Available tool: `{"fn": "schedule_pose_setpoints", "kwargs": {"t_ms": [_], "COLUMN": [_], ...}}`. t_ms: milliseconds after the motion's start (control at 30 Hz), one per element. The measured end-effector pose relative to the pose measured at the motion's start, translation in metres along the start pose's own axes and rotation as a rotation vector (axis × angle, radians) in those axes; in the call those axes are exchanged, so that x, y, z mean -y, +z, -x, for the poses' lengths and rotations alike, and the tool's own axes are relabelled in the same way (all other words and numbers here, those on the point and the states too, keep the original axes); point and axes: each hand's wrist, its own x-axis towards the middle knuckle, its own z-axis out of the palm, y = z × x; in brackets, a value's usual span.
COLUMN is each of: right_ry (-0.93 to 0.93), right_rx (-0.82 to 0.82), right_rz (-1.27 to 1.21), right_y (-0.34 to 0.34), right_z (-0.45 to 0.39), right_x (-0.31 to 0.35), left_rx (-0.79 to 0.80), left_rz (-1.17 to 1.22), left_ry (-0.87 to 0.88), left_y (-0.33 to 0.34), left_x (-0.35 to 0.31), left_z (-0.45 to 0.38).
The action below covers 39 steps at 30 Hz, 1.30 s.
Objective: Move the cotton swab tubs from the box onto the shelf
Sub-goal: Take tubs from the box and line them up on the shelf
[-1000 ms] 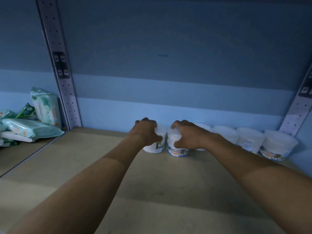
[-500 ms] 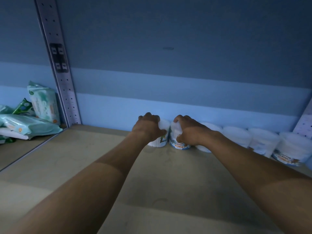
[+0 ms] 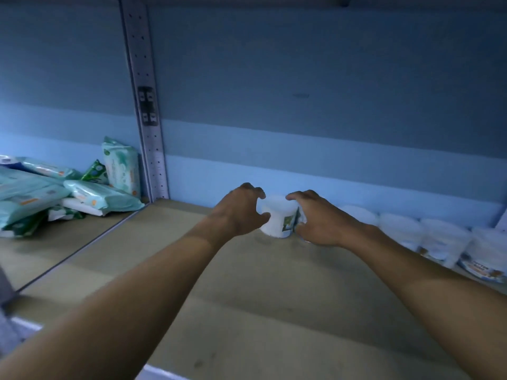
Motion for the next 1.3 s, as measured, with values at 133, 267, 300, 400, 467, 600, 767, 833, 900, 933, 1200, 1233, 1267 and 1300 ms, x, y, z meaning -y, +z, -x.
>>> {"fn": "schedule_pose_setpoints", "kwargs": {"t_ms": [133,267,300,400,467,600,767,833,900,933,1200,1233,1267,1300], "right_ry": [-0.162,-0.302,-0.335,-0.441,-0.52,-0.63,-0.716,-0.707,-0.684,-0.675,-0.675,-0.67,-0.659,-0.645], "right_rx": [0.015,0.065,0.078,0.103,0.138,0.281,0.497,0.596,0.683,0.713,0.845,0.878,0.914,0.946], "right_rz": [-0.027,-0.042,-0.043,-0.045,-0.058,-0.091,-0.06,-0.065,-0.066,-0.058,0.113,0.135,0.151,0.164], "right_y": [0.004,0.014,0.017,0.033,0.047,0.088,0.162,0.196,0.23,0.246,0.359,0.372,0.385,0.397], "right_z": [0.027,0.048,0.053,0.072,0.086,0.117,0.141,0.147,0.154,0.158,0.185,0.188,0.192,0.196], "right_x": [0.058,0.121,0.138,0.19,0.226,0.291,0.338,0.346,0.348,0.348,0.332,0.328,0.326,0.323], "left_rx": [-0.038,-0.035,-0.027,-0.014,-0.007,0.078,0.215,0.252,0.3,0.325,0.387,0.386,0.387,0.391], "left_rz": [-0.058,-0.128,-0.153,-0.202,-0.21,-0.228,-0.185,-0.168,-0.12,-0.094,0.039,0.047,0.059,0.074], "left_ry": [-0.045,-0.088,-0.099,-0.156,-0.219,-0.369,-0.589,-0.646,-0.711,-0.742,-0.867,-0.876,-0.88,-0.877], "left_y": [-0.049,-0.091,-0.1,-0.123,-0.135,-0.145,-0.122,-0.101,-0.077,-0.064,0.039,0.053,0.067,0.081], "left_x": [0.024,0.051,0.058,0.078,0.092,0.127,0.18,0.202,0.221,0.23,0.284,0.288,0.291,0.294], "left_z": [0.063,0.133,0.152,0.211,0.252,0.34,0.445,0.48,0.509,0.521,0.569,0.572,0.575,0.578]}}
